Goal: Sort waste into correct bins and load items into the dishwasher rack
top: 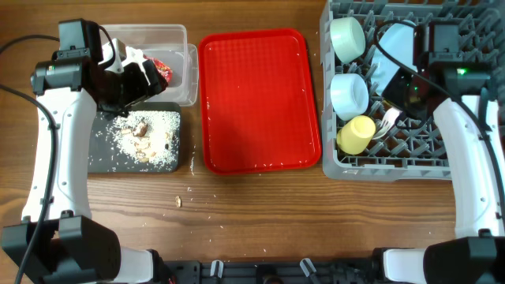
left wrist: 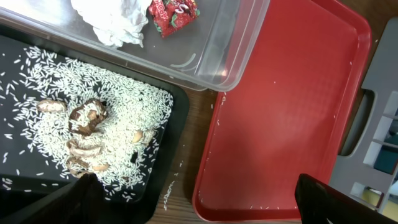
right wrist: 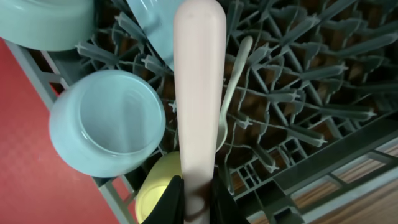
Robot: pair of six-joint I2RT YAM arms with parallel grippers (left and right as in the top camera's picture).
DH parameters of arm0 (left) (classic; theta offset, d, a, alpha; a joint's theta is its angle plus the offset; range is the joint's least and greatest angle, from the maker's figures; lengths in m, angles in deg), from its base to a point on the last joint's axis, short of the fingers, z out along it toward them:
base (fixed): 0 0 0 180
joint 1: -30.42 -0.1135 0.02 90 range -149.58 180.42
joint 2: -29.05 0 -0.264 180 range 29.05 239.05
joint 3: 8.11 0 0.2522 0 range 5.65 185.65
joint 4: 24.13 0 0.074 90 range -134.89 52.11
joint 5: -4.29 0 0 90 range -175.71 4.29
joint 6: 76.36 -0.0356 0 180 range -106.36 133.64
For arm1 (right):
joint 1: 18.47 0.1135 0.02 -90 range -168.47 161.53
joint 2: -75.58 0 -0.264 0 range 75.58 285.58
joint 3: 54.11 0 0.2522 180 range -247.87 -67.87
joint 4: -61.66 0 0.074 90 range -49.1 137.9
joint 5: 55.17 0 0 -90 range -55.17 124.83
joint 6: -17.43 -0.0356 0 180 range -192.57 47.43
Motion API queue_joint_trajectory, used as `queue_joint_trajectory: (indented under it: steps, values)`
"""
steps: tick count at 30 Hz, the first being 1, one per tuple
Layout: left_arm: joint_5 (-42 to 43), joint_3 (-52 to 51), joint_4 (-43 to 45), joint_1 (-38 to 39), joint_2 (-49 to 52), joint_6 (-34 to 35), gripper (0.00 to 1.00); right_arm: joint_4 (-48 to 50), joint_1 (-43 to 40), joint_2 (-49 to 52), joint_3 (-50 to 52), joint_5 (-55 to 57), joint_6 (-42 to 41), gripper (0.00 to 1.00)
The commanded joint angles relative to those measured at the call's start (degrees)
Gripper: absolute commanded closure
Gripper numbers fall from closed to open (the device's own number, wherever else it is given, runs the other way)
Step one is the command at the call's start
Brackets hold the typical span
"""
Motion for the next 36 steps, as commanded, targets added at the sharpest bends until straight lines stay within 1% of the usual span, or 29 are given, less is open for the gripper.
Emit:
queue_joint_trajectory:
  steps: [1, 6, 11, 15, 18, 19, 20, 21, 22, 23, 25, 28, 31, 34, 36]
  values:
    - [-0.37, 0.81, 0.00, -0.15, -1.01, -0.37, 0.00, 1.75, -0.07, 0.63, 2.99, -2.38, -1.05, 0.96]
    - [-0.39, 0.81, 0.00, -0.17, -1.01, -0.37, 0.00, 2.91, -0.07, 0.66, 4.96, -2.89, -1.05, 0.96]
    - [-0.37, 0.81, 0.00, -0.17, -1.01, -0.37, 0.00, 2.89, -0.37, 0.68, 4.96, 2.27, -1.09, 0.96]
    - [-0.37, 0.81, 0.00, -0.17, -1.01, -0.37, 0.00, 3.34, -1.55, 0.68, 4.96, 2.97, -1.07, 0.96]
    - [-0.37, 0.81, 0.00, -0.17, -1.01, -0.37, 0.00, 3.78, -2.58, 0.74, 4.96, 2.95, -1.05, 0.93]
    - [-0.37, 0.81, 0.00, -0.17, -1.01, -0.37, 0.00, 3.91, -2.86, 0.74, 4.96, 2.95, -1.03, 0.89]
    - [-0.37, 0.81, 0.00, -0.17, -1.01, -0.37, 0.00, 3.91, -3.08, 0.74, 4.96, 2.95, -0.92, 0.82]
    - [-0.37, 0.81, 0.00, -0.17, -1.01, -0.37, 0.00, 3.87, -3.21, 0.74, 4.96, 2.97, -0.76, 0.53]
    - [-0.37, 0.81, 0.00, -0.17, -1.01, -0.37, 0.00, 3.63, -3.30, 0.74, 4.96, 2.97, -0.33, 0.26]
    - [-0.37, 0.81, 0.00, -0.17, -1.01, -0.37, 0.00, 3.41, -3.30, 0.74, 4.96, 2.95, 0.09, 0.16]
    - [-0.37, 0.81, 0.00, -0.17, -1.01, -0.37, 0.00, 3.10, -3.30, 0.70, 4.94, 2.97, 0.24, 0.12]
    - [-0.37, 0.81, 0.00, -0.17, -1.01, -0.37, 0.00, 1.92, -3.30, 0.07, 4.00, 2.86, 0.24, 0.12]
    - [-0.37, 0.81, 0.00, -0.17, -1.01, -0.37, 0.00, -1.25, -3.28, -1.70, 0.68, 1.33, 1.44, 0.12]
    - [-0.37, 0.81, 0.00, -0.17, -1.01, -0.37, 0.00, -3.98, -3.28, -4.50, -3.19, -2.19, 5.84, 0.12]
    - [-0.37, 0.81, 0.00, -0.17, -1.01, -0.37, 0.00, -5.29, -3.28, -7.26, -5.44, -6.93, 10.10, 0.12]
